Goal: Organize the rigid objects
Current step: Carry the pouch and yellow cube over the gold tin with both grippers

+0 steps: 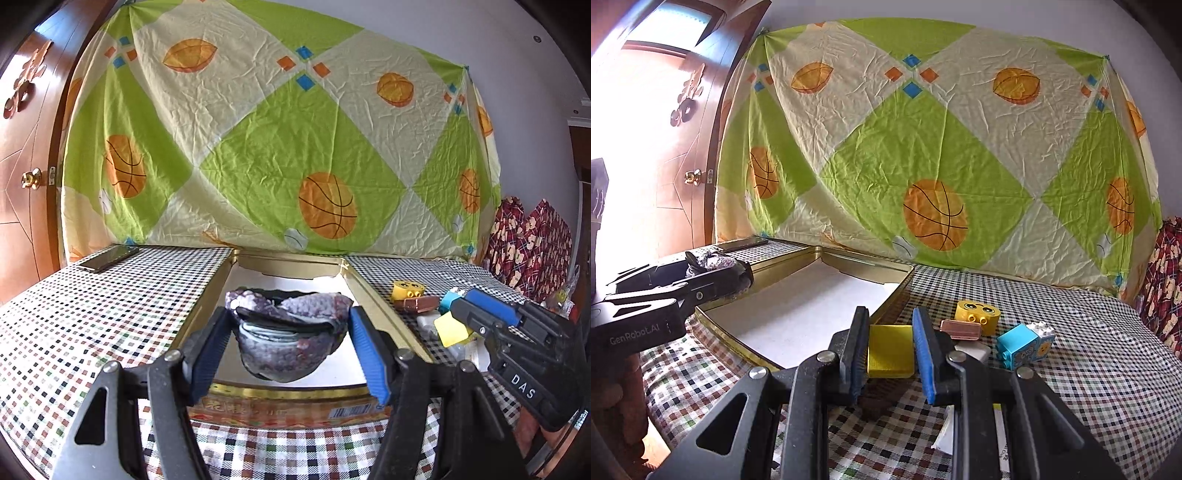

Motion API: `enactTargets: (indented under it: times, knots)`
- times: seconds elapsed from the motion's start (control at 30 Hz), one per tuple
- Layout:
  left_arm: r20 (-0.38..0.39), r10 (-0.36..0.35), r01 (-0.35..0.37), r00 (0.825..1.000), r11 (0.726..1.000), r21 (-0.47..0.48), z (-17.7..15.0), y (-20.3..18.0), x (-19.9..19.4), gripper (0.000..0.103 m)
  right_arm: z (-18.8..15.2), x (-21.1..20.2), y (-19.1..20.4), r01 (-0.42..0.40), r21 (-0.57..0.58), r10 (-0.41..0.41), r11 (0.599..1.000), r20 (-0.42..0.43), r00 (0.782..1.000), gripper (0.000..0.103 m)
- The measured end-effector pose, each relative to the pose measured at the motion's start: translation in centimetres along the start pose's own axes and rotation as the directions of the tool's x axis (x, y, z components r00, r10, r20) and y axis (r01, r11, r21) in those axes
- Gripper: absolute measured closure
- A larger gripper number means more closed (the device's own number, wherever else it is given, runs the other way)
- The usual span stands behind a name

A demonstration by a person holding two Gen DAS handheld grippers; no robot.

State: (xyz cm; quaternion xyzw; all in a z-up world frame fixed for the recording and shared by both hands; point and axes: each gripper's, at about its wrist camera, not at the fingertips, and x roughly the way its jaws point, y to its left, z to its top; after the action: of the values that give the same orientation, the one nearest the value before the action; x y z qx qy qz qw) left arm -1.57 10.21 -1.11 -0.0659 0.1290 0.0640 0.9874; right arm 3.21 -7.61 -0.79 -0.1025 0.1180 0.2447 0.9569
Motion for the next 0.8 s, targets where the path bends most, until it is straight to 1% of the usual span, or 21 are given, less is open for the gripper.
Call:
enactTargets:
  times: [0.57,0.8]
  knots:
    - [0.008,0.008,-0.008,1.000,1.000,-0.015,0.2,1.1,-0.3,0.037,0.2,0.1,1.0,-0.015,-0.008,0.015,1.000,0.009,1.000,0.076]
    - [0.009,0.012,-0.011,1.000,1.000,-0.023,0.2,1.6,-0.4,0.037,0.4,0.5,1.6,-0.041,-0.005,0.041,0.999,-0.004,0.999,0.076]
